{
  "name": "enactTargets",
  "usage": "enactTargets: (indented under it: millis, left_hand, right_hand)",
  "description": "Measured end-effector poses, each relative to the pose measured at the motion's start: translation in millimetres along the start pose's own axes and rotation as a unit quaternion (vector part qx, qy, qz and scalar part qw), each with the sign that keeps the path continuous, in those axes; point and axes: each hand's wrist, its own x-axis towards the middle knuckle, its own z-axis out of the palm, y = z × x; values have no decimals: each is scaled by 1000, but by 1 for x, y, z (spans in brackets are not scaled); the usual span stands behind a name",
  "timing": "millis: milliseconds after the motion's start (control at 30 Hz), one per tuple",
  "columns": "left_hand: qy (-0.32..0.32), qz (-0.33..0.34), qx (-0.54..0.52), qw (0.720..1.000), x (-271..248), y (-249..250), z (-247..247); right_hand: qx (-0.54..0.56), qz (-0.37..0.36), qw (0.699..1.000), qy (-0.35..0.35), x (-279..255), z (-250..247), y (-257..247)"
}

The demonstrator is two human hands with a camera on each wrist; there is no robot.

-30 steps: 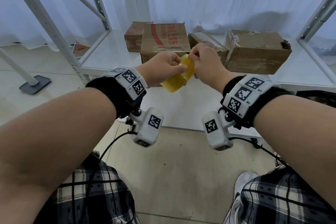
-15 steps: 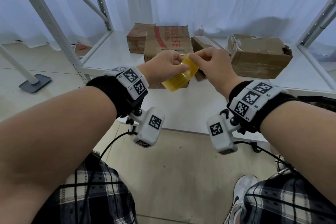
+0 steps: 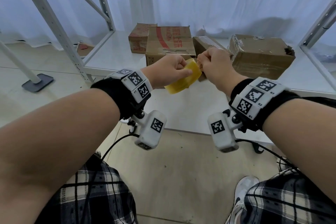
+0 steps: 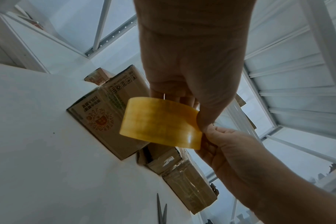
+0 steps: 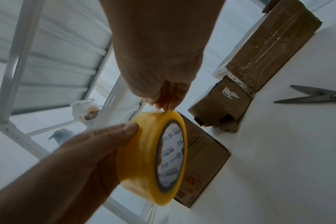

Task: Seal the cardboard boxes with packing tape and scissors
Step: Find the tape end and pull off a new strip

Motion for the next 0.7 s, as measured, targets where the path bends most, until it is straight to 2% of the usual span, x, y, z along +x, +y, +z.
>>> enactTargets:
  millis: [167,300,367,467,567,633,700]
  left_hand:
    - [-11,3,0,1000,-3,0,-5]
    - [0,-2,11,1000,-3,-2,-2]
    - [1,-8,13,1000,-4,-3,-1]
    - [6,-10,18,1000,-4,-4,0]
    - [-2,-3,41,999,-4,-4,2]
    - [-4,1,21,1000,-5,-4,0]
    - [35,15,-33,999,-5,-1,-6]
  right_hand:
    - [132,112,983,-64,3,-7,-1]
    - [178,118,975,-69,2,-9,-4]
    - [164,101,979,-69,0,-8,-5]
    - [86,54,991,-85,-2,-7,-3]
    - [33,24,997,-65,-3,-10,-5]
    - [-6,-18,998,-62,-3,-14,-10]
    - [-55,-85,992,-75,-4,-20,-17]
